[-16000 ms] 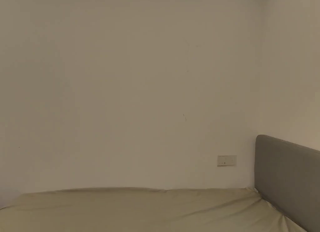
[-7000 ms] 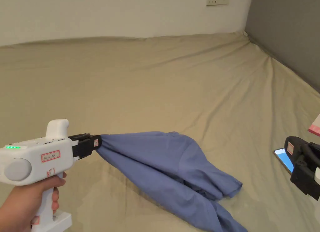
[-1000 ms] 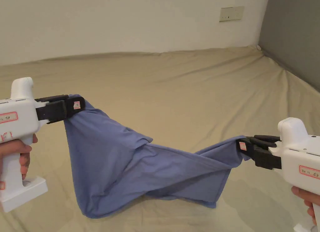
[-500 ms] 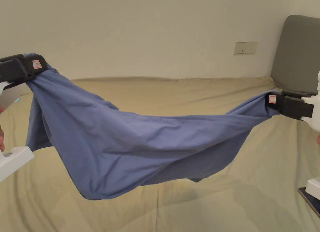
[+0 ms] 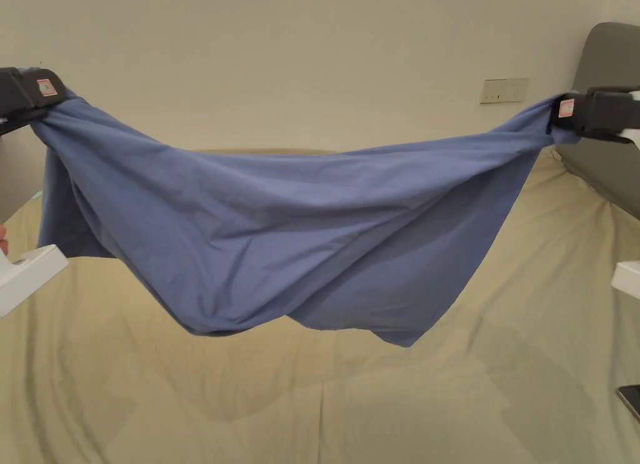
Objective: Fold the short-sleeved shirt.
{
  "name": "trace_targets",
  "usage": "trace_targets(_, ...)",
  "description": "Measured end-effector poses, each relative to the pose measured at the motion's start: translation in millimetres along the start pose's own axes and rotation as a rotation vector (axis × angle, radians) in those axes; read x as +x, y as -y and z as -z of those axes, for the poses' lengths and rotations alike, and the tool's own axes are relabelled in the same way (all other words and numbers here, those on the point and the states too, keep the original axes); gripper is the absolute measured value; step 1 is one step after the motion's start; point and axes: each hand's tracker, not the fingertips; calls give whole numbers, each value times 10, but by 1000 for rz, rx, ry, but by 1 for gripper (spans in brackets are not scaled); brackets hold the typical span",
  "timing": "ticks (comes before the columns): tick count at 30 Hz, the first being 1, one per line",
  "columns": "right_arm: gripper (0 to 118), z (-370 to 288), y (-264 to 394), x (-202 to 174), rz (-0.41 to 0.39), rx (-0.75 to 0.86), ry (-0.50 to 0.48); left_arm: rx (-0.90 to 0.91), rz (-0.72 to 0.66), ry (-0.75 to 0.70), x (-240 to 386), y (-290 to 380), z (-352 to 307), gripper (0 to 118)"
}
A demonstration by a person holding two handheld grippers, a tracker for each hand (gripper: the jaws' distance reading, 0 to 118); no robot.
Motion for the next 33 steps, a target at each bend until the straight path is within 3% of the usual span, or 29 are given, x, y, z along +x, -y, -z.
trace_targets(3,2,268,-133,145,35,9,6,-13,-6,-3,-40,95,368,3)
trace_targets(11,2,1031,-331,525,16,4,47,-28,-60,25,-176,470,1348,3)
trace_targets(19,2,1619,49,947,26,-36,85,-57,-74,19,-449,1139,2028,3)
trace_targets(27,2,1843,897,1186,42,-131,105,-160,-90,9,-708,2005,2112,3)
trace_targets(33,2,1619,1455,1130,79,-165,101,-221,-96,-7,-895,2400,1826,3)
